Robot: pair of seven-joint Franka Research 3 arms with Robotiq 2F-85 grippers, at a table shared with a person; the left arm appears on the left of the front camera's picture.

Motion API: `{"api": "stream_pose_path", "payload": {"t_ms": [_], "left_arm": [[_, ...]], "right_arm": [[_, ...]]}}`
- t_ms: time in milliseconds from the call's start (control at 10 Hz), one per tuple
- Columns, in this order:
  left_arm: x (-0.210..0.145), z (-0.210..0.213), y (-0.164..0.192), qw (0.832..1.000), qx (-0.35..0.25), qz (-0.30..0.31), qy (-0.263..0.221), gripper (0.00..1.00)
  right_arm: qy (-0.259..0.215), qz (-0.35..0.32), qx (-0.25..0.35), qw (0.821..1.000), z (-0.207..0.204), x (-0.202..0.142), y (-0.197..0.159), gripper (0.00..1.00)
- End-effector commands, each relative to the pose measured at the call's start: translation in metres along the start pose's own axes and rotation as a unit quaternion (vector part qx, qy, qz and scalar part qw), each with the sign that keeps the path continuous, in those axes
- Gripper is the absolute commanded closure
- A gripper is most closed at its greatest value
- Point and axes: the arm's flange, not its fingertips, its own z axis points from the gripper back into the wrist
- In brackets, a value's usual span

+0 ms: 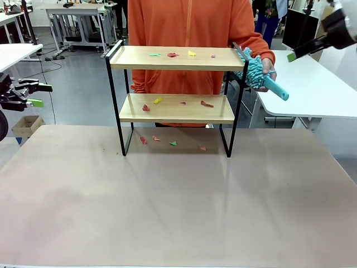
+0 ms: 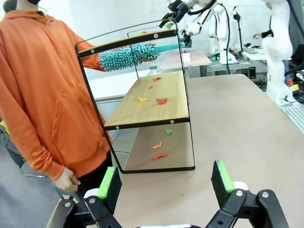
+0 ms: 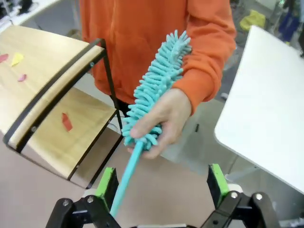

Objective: Clean the shelf.
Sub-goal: Pick up the Duster handed by the human.

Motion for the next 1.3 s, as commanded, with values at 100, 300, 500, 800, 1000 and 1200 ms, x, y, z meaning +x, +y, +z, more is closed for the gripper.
{"api": "stream_pose_path", "payload": {"t_ms": [100,300,500,800,1000,1200], "left_arm": [[0.003,0.001,-0.001,1.0,0.0,-0.002,-0.002,0.0],[0.003,0.001,-0.001,1.0,0.0,-0.002,-0.002,0.0],[0.003,0.001,-0.001,1.0,0.0,-0.002,-0.002,0.0],[0.003,0.001,-0.001,1.0,0.0,-0.002,-0.002,0.0],[0.003,0.001,-0.001,1.0,0.0,-0.002,-0.002,0.0],[0.003,0.001,-0.001,1.0,0.0,-0.002,-0.002,0.0]], "right_arm": [[0.113,-0.071,-0.06,0.989,0.002,0.008,0.063,0.0],[0.146,-0.083,-0.066,0.984,-0.009,0.005,0.077,0.0],[0.165,-0.091,-0.055,0.981,-0.019,0.0,0.078,0.0],[0.18,-0.101,-0.034,0.978,-0.041,-0.005,0.067,0.0],[0.18,-0.109,-0.021,0.977,-0.056,-0.011,0.058,0.0],[0.182,-0.117,-0.008,0.976,-0.068,-0.016,0.051,0.0]]}}
